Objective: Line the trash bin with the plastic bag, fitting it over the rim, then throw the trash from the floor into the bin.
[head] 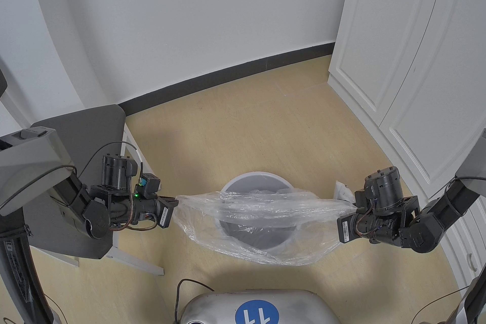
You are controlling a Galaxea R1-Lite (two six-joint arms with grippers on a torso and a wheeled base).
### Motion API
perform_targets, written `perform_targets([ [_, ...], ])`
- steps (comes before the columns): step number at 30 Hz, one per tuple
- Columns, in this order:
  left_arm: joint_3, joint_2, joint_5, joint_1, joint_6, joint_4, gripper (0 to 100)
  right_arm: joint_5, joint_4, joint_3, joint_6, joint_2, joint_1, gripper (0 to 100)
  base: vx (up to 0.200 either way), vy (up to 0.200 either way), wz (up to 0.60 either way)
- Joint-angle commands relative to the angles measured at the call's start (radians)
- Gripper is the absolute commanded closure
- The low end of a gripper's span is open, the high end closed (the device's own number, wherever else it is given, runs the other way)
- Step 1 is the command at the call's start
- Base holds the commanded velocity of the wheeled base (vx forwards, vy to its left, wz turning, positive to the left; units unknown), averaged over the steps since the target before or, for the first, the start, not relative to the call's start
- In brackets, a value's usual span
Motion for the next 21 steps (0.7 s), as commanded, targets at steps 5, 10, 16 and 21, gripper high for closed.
perform_targets([
  [5, 0.003, 0.083, 0.000, -0.017, 0.052, 0.002, 100, 0.013, -0.002, 0.006, -0.031, 0.089, 0.003, 100, 0.000, 0.000, 0.00],
  [10, -0.016, 0.125, 0.008, -0.031, 0.049, -0.002, 100, -0.001, -0.050, -0.018, -0.025, 0.169, 0.003, 100, 0.000, 0.000, 0.00],
  [16, -0.066, 0.165, 0.014, -0.032, 0.021, -0.022, 100, -0.068, -0.275, -0.051, -0.017, 0.310, -0.006, 100, 0.000, 0.000, 0.00],
  [21, -0.117, 0.199, 0.086, -0.058, -0.063, -0.065, 100, -0.114, -0.352, -0.089, -0.017, 0.364, -0.012, 100, 0.000, 0.000, 0.00],
])
